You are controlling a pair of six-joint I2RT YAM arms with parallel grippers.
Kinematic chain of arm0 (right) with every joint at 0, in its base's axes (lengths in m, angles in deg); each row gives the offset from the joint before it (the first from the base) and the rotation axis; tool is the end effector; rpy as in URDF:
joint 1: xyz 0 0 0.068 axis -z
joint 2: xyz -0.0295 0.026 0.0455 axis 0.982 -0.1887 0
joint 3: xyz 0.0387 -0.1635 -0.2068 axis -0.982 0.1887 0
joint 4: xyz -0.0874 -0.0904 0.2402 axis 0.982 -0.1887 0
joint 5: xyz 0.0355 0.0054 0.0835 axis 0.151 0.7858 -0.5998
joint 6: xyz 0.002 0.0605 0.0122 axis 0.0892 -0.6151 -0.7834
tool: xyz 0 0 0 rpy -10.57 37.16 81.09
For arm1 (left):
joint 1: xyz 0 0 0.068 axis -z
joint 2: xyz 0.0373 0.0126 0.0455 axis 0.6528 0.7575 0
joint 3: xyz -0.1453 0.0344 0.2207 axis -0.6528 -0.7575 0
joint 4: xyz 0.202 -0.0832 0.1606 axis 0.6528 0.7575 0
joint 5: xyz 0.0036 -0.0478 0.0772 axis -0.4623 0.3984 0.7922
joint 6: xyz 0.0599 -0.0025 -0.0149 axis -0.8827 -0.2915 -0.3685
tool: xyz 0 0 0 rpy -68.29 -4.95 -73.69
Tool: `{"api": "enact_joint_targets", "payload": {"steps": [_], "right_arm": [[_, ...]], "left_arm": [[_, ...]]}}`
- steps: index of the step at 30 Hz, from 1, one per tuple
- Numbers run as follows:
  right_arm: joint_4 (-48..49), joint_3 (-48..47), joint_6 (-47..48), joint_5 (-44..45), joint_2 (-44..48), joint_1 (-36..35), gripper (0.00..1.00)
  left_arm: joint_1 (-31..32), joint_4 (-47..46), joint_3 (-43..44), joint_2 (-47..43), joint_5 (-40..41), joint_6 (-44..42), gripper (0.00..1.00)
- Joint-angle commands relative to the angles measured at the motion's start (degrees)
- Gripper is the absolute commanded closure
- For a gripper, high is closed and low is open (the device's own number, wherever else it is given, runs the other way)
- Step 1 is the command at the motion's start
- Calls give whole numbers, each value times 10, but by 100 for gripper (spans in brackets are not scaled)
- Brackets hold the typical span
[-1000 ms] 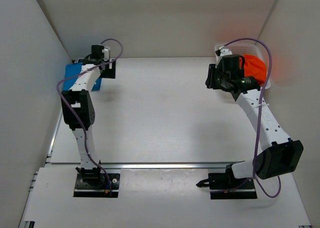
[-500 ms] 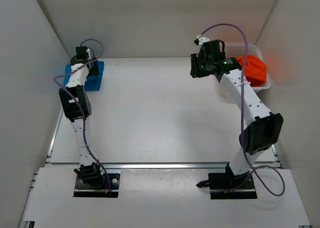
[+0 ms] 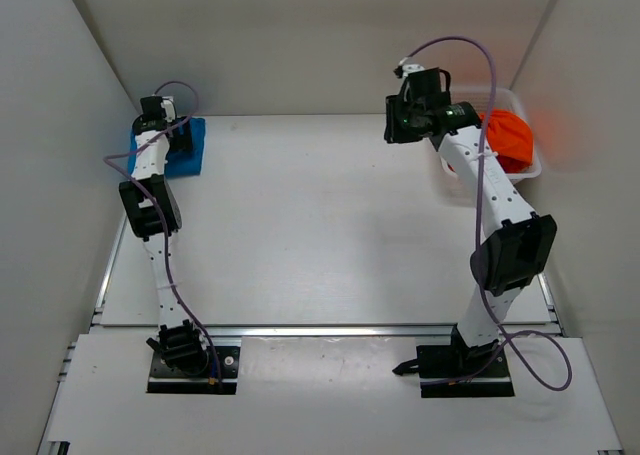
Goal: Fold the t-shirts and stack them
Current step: Put the neatly folded tshirt into the corner of the board with the left arm
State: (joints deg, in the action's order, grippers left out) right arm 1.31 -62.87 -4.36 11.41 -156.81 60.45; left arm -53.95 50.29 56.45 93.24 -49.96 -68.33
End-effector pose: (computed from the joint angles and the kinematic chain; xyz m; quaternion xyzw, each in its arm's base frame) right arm 0.3972 0.1344 0.3757 -0.1014 0.8987 0.0937 0.4163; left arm 0.5723 0.1367 0.1461 -0.0793 0.9345 0.0768 0.3385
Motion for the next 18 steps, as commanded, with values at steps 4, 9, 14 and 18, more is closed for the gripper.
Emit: {"api": "enact_joint_targets", "payload": {"steps": [4, 9, 14, 18], "right_arm": [[69, 3, -63, -28, 55, 54, 71], [6, -102, -33, -21, -6, 35, 72], [-30, -163, -16, -20, -40, 20, 71], [-28, -139, -8, -15, -17, 16, 71]], "left_arm": [[-2, 10, 57, 27, -51, -48, 2], [17, -12, 76, 32, -30, -77, 2], [28, -70, 94, 31, 15, -113, 1], [32, -57, 83, -5, 10, -94, 2]]}}
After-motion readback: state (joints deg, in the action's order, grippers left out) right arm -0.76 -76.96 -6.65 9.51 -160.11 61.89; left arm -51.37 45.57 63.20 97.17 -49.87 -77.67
